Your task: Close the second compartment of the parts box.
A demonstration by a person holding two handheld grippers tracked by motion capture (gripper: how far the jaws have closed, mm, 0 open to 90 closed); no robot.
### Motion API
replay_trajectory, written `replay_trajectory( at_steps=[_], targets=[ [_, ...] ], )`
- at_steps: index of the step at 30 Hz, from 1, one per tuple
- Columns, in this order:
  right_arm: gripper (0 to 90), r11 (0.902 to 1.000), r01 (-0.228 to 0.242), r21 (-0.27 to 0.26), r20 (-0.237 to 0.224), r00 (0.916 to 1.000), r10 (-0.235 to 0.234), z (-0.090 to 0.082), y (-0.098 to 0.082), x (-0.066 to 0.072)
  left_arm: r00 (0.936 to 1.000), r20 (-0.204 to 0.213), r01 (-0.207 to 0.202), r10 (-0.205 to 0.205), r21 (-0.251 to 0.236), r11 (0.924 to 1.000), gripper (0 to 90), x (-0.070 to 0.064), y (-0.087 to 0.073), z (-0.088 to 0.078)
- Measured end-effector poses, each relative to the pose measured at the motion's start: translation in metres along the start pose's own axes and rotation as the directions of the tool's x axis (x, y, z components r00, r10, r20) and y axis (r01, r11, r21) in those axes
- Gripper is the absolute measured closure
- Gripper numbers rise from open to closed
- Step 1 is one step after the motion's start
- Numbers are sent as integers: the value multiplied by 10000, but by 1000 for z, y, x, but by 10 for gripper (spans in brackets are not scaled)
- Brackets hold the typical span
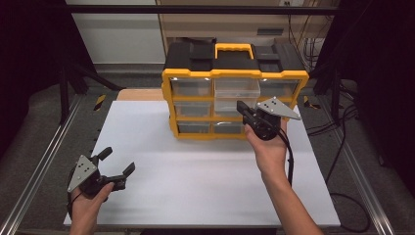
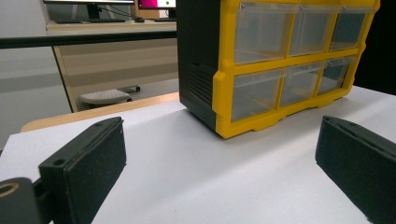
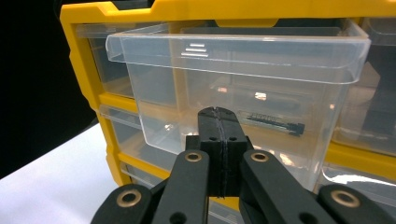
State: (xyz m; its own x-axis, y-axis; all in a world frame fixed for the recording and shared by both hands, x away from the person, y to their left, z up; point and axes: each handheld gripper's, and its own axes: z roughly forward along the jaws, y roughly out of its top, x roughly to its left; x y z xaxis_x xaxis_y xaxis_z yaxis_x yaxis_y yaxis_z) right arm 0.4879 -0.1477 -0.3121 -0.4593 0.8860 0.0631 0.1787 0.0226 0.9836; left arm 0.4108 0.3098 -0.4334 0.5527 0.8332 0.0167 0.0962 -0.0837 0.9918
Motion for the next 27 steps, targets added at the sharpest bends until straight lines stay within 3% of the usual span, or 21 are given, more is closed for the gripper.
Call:
replay_trajectory(
  at_steps=[5, 27],
  targets=[
    [900, 9997, 229, 2, 171, 9996, -229, 1, 0, 1, 10000, -4, 0, 0, -1, 10000, 20, 0, 0, 0],
    [900, 9998, 175, 2, 295, 9994, -175, 7, 1, -2, 10000, 7, 14, -14, -6, 10000, 20, 0, 0, 0]
  ],
)
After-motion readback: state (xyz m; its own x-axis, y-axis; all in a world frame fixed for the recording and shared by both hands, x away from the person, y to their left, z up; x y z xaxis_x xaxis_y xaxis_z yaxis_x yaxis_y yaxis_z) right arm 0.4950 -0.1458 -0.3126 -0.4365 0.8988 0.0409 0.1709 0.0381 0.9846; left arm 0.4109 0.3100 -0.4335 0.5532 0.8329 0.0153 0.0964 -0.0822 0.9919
